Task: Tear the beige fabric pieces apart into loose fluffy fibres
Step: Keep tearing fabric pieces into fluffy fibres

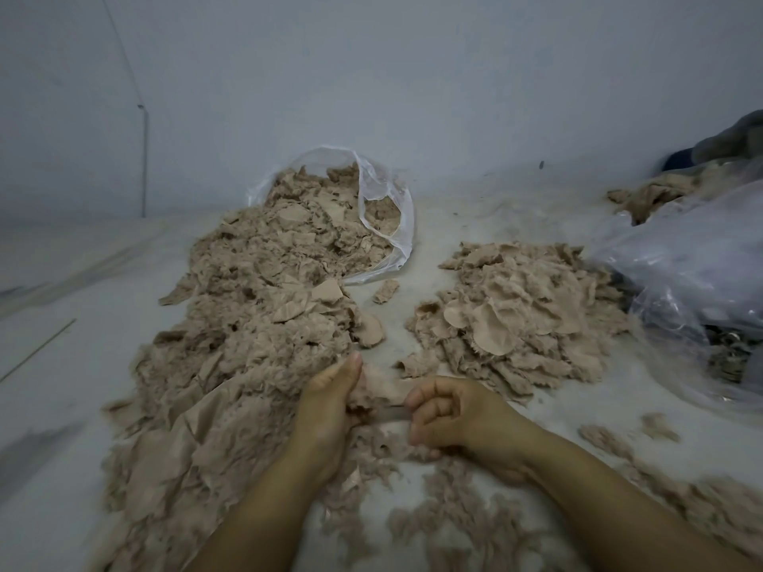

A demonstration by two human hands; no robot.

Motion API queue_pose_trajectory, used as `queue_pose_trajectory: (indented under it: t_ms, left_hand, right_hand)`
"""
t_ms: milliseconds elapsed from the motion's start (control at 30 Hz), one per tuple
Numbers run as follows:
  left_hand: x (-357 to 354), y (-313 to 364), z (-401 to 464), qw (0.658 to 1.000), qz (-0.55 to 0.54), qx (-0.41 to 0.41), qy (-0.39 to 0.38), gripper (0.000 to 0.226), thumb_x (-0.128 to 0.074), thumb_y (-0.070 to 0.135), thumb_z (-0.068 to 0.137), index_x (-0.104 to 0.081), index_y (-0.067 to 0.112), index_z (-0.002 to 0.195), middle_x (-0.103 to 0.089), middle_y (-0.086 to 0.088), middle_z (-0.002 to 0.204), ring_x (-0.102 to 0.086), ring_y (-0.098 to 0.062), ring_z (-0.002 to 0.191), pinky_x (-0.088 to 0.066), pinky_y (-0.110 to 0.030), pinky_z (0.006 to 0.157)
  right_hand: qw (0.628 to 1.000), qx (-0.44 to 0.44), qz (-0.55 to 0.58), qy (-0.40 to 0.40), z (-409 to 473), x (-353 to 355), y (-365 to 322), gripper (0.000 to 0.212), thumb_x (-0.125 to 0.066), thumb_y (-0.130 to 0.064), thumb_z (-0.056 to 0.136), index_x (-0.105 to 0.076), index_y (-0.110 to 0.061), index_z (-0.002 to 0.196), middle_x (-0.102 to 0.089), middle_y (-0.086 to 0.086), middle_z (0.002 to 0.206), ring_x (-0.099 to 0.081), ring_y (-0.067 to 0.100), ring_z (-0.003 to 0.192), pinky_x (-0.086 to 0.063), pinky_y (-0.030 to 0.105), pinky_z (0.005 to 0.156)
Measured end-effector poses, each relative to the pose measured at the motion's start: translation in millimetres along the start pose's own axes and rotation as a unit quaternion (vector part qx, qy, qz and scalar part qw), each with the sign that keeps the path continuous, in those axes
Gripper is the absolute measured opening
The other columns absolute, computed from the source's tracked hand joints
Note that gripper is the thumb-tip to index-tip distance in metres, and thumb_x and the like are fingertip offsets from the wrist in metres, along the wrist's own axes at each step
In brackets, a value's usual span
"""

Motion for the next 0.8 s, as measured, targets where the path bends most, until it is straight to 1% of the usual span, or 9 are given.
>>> queue_pose_trajectory:
  t_ms: [100, 167, 200, 300, 433, 500, 633, 733, 800]
  left_hand:
    - [-3.2, 4.5, -2.3, 0.997, 0.059, -0.027, -0.043, 0.027, -0.061, 0.032, 0.08, -0.071, 0.01, 0.069, -0.068, -0.017, 0.074, -0.063, -0.027, 0.067, -0.052, -0.031, 0.063]
    - [-12.4, 3.2, -6.6, 0.986, 0.13, -0.05, -0.094, 0.023, -0.065, 0.035, 0.075, -0.069, 0.014, 0.067, -0.065, -0.01, 0.068, -0.059, -0.02, 0.063, -0.049, -0.029, 0.06]
    - [-17.0, 2.7, -8.6, 0.98, 0.156, -0.059, -0.109, 0.02, -0.067, 0.035, 0.073, -0.069, 0.016, 0.067, -0.064, -0.005, 0.065, -0.058, -0.015, 0.06, -0.048, -0.026, 0.057]
    - [-19.1, 0.8, -9.1, 0.983, 0.15, -0.039, -0.093, 0.028, -0.068, 0.036, 0.069, -0.059, 0.011, 0.077, -0.06, 0.001, 0.056, -0.053, -0.01, 0.048, -0.043, -0.021, 0.045]
    - [-11.2, -7.4, -4.9, 0.994, 0.062, 0.038, -0.081, 0.038, -0.059, 0.045, 0.077, -0.059, 0.009, 0.089, -0.061, -0.007, 0.07, -0.056, -0.017, 0.058, -0.044, -0.027, 0.049]
    - [-13.0, -9.2, -7.2, 0.989, 0.106, 0.033, -0.097, 0.03, -0.069, 0.034, 0.073, -0.062, 0.01, 0.09, -0.063, -0.01, 0.071, -0.055, -0.017, 0.055, -0.045, -0.025, 0.047]
    - [7.3, 3.7, 2.4, 0.992, 0.122, -0.008, 0.002, 0.008, -0.067, 0.003, 0.082, -0.061, 0.006, 0.085, -0.058, -0.003, 0.055, -0.05, -0.011, 0.044, -0.044, -0.02, 0.043]
    - [20.9, 25.3, 7.4, 0.959, 0.261, -0.108, 0.036, 0.007, -0.067, 0.008, 0.085, -0.064, 0.015, 0.084, -0.062, 0.002, 0.07, -0.056, -0.006, 0.058, -0.047, -0.015, 0.055]
    - [11.0, 30.9, 3.2, 0.887, 0.431, -0.164, -0.034, 0.012, -0.068, 0.013, 0.085, -0.065, 0.023, 0.091, -0.061, 0.012, 0.084, -0.056, 0.002, 0.075, -0.042, -0.004, 0.069]
  right_hand:
    - [1.0, 0.001, -0.012, 0.013, -0.9, 1.2, -1.6, 0.031, -0.078, -0.015, 0.073, -0.062, -0.008, 0.099, -0.065, 0.006, 0.073, -0.058, 0.017, 0.055, -0.049, 0.024, 0.048]
    - [0.999, 0.016, -0.011, 0.031, -1.0, 2.1, -5.2, 0.039, -0.076, -0.039, 0.069, -0.064, -0.014, 0.095, -0.064, 0.001, 0.073, -0.056, 0.015, 0.058, -0.047, 0.023, 0.049]
    - [0.999, 0.031, -0.015, 0.03, -1.2, 0.5, -7.5, 0.036, -0.075, -0.042, 0.069, -0.065, -0.015, 0.091, -0.063, -0.001, 0.071, -0.056, 0.013, 0.057, -0.046, 0.022, 0.05]
    - [0.997, 0.071, -0.033, 0.027, -1.5, -5.4, -10.3, 0.012, -0.074, -0.021, 0.077, -0.064, -0.013, 0.077, -0.058, -0.002, 0.06, -0.05, 0.007, 0.052, -0.043, 0.016, 0.049]
    - [0.993, 0.081, 0.0, 0.081, -0.2, -1.8, -7.6, 0.02, -0.073, -0.025, 0.071, -0.06, -0.01, 0.077, -0.057, 0.014, 0.062, -0.05, 0.016, 0.047, -0.043, 0.021, 0.045]
    - [0.99, 0.088, 0.016, 0.109, -0.5, 2.3, -7.9, 0.019, -0.072, -0.023, 0.073, -0.059, -0.01, 0.077, -0.059, 0.011, 0.059, -0.05, 0.014, 0.044, -0.042, 0.021, 0.042]
    - [0.97, 0.104, 0.055, 0.214, -1.9, 22.9, -11.0, 0.009, -0.062, -0.01, 0.089, -0.055, -0.008, 0.083, -0.057, 0.007, 0.051, -0.05, 0.015, 0.042, -0.04, 0.02, 0.037]
    - [0.958, 0.075, 0.175, 0.214, -1.6, 29.1, -8.6, 0.013, -0.058, -0.016, 0.093, -0.058, -0.004, 0.099, -0.071, 0.008, 0.072, -0.07, 0.022, 0.067, -0.056, 0.023, 0.054]
    - [0.978, 0.017, 0.111, 0.175, -0.1, 22.5, -2.6, 0.021, -0.059, -0.02, 0.093, -0.061, 0.001, 0.096, -0.069, 0.011, 0.072, -0.067, 0.023, 0.065, -0.056, 0.028, 0.055]
Point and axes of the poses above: each hand's wrist, its own z-axis towards the middle knuckle, its own x-axis out of the back of the hand, y = z × x, the point moved 7 cm from there along z, towards the middle knuckle
